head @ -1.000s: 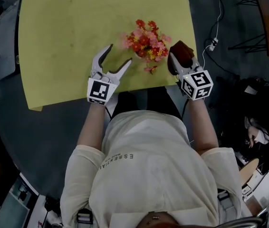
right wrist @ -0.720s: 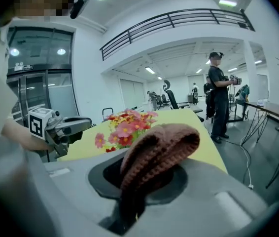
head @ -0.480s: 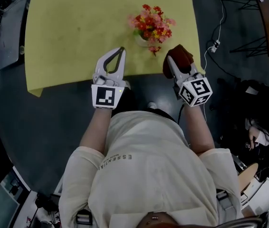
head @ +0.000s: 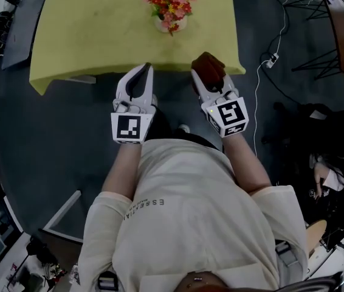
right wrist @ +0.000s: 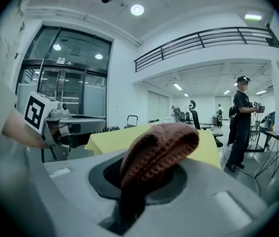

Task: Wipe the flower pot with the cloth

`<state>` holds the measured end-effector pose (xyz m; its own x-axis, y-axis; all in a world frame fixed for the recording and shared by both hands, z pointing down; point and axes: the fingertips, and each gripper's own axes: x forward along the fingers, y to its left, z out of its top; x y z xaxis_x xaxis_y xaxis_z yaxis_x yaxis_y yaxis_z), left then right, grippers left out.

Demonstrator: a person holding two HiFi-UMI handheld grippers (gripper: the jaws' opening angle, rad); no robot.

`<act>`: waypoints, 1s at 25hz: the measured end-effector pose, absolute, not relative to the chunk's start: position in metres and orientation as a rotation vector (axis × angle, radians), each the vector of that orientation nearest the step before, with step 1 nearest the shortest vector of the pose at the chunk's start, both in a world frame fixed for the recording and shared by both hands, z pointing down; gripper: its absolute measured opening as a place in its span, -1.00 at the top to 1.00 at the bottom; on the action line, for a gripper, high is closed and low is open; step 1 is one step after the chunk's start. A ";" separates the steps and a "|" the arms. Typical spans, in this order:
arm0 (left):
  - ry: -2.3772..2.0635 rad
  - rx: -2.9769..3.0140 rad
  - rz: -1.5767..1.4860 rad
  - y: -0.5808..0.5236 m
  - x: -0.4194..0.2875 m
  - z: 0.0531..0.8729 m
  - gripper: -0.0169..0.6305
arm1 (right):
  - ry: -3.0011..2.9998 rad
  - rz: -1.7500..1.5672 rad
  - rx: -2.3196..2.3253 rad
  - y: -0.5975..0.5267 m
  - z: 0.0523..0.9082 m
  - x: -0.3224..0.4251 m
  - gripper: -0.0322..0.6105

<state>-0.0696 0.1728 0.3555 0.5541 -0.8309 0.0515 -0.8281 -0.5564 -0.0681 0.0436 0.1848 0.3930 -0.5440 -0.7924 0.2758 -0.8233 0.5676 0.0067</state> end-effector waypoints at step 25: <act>1.481 -2.807 -0.063 0.289 -0.071 0.338 0.91 | -2.531 0.225 1.400 0.302 0.383 0.056 0.76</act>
